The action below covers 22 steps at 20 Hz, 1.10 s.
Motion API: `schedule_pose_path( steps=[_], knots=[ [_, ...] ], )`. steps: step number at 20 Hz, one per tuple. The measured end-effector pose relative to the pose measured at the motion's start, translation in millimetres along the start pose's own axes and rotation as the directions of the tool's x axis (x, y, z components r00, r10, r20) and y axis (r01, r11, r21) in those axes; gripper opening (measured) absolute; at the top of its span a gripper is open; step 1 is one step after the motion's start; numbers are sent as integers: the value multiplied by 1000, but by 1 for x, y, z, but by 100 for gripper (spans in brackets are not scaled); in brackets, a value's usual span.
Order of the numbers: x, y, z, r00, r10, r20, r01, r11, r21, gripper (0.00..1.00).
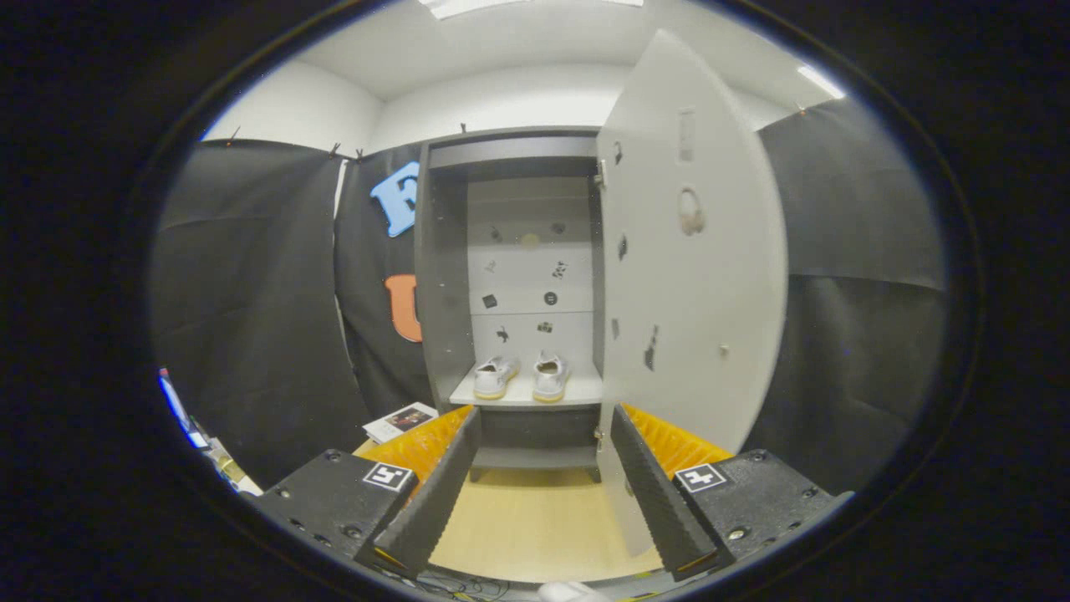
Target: Open the shoe cabinet door, grab the shoes and put them into the shoe cabinet, then close the shoe cabinet door.
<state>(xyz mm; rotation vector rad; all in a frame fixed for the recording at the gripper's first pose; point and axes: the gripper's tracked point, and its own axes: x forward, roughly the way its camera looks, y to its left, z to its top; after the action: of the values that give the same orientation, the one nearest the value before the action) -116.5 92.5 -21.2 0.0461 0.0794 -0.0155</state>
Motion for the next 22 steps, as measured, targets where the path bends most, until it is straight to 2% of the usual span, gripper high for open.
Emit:
schedule_pose_path(
  steps=[6, 12, 14, 17, 22],
  knots=[
    [-54, -93, 13, 984, -170, 42, 170, 985, 19, 99],
    [-55, -195, 6, 956, -293, 12, 292, 954, 63, 100],
    [-46, -219, 6, 955, -297, 6, 296, 953, 60, 99],
    [-21, -240, 8, 965, -264, -7, 264, 963, 51, 99],
    [30, -239, 19, 993, -120, -7, 120, 992, 41, 99]
  ],
)
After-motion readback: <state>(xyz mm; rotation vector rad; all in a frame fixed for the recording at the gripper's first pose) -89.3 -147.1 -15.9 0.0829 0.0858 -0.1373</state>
